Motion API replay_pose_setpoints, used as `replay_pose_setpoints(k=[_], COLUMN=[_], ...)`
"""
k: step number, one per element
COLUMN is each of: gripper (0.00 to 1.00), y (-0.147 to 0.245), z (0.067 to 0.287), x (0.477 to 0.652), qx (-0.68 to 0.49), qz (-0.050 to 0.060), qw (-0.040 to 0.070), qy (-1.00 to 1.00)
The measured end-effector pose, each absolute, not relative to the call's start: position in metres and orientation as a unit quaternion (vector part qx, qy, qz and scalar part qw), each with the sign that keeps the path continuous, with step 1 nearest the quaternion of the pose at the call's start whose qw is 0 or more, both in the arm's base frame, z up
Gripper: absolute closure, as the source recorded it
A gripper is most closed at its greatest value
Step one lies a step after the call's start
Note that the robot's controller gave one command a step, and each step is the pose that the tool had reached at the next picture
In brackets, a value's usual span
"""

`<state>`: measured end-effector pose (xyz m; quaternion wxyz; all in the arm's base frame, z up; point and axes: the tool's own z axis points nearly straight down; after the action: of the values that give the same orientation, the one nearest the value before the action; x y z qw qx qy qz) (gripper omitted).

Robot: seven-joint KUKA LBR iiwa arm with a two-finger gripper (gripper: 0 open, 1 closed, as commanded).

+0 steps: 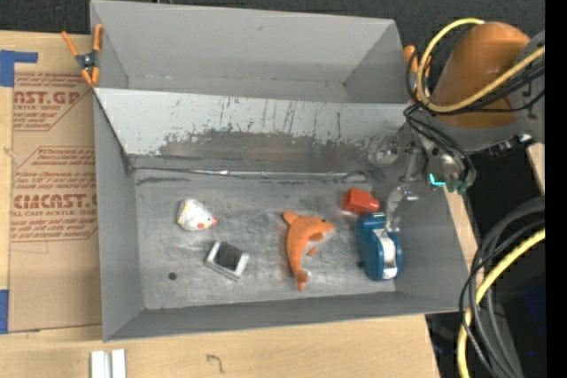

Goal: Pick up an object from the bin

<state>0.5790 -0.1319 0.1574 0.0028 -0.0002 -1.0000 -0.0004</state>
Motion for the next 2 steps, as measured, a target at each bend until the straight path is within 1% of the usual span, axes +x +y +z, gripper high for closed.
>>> replay_pose_setpoints(k=[1, 2], gripper=[0.00, 0.00], y=[-0.132, -0.138], z=[0.162, 0.126], x=[0.581, 0.582], qx=[0.000, 0.079], qz=[0.000, 0.002], qw=[-0.001, -0.005], qy=[-1.000, -0.997])
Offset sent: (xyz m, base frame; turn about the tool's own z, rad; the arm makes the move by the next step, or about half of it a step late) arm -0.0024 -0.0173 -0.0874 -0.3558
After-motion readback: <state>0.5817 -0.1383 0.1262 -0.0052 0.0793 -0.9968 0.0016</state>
